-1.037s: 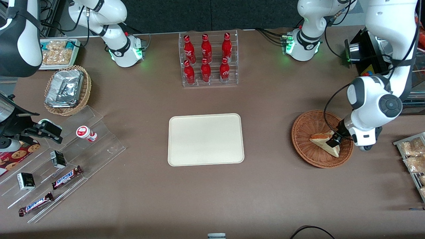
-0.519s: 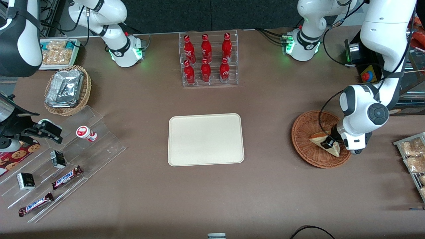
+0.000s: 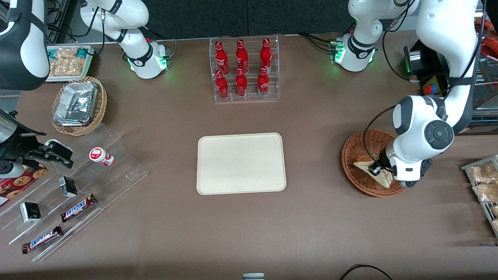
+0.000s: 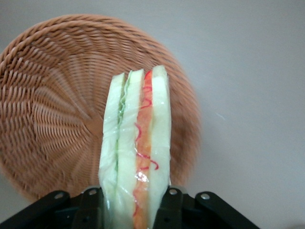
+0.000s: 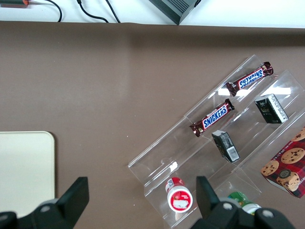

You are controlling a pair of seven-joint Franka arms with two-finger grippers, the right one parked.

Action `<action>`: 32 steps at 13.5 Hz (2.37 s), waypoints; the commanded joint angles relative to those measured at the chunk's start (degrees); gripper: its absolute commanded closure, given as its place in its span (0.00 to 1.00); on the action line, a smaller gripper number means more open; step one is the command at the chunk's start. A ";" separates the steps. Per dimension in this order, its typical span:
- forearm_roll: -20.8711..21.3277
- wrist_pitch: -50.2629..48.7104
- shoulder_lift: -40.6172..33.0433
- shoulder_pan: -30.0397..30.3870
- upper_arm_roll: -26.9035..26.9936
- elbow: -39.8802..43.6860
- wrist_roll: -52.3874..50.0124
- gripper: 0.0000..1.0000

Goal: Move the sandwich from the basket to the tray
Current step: 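Carry the sandwich with the left gripper over the cream tray, then lower the sandwich onto the tray and open the left gripper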

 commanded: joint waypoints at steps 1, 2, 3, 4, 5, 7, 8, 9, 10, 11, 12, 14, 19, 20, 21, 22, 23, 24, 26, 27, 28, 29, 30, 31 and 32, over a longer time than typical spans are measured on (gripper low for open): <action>0.25 -4.98 0.97 -9.10 0.44 8.52 -2.27 1.00; 0.60 -5.07 1.93 -13.67 0.53 10.98 -3.93 1.00; 0.69 -5.16 3.42 -16.76 0.53 13.53 -3.95 1.00; 0.43 -5.16 5.09 -19.14 0.53 16.25 -3.69 1.00; 0.34 -5.34 7.11 -21.60 0.53 19.15 -3.42 1.00; 0.25 -6.82 11.94 -26.69 0.53 24.95 0.33 1.00; 0.16 -6.31 14.14 -28.81 0.53 26.37 2.62 1.00; 0.07 -5.87 16.25 -30.48 0.44 28.04 3.77 1.00; -0.10 -5.17 18.70 -31.81 0.44 30.66 3.70 1.00; -0.10 -5.08 21.16 -33.12 0.44 33.13 3.61 1.00; -0.02 -4.99 23.71 -34.27 0.44 35.76 3.61 1.00; 0.25 -4.72 28.90 -35.07 0.44 40.86 3.87 1.00; 2.88 4.66 36.03 -38.05 0.70 41.68 3.70 1.00; 2.97 5.81 37.17 -38.67 0.97 41.76 3.35 1.00; 3.49 6.69 37.97 -38.76 0.97 41.85 3.35 1.00; 4.54 6.96 38.50 -39.02 0.97 41.76 2.91 1.00; 5.16 6.97 38.94 -39.11 0.97 41.76 2.04 0.97; 5.52 6.97 38.94 -39.20 0.97 41.76 1.85 0.83; 5.52 6.88 38.77 -39.11 0.97 41.76 1.76 0.00; 5.61 6.88 38.51 -39.20 0.97 41.76 1.59 0.00; 5.52 6.88 38.33 -39.20 0.97 41.85 1.50 0.00; 5.52 6.70 38.15 -39.20 0.97 42.46 1.50 0.00; 5.52 6.44 37.89 -39.12 0.97 42.82 1.33 0.00; 5.52 5.92 37.37 -39.03 1.06 42.91 1.06 0.00; 5.43 4.87 36.32 -38.94 0.97 42.91 1.06 0.00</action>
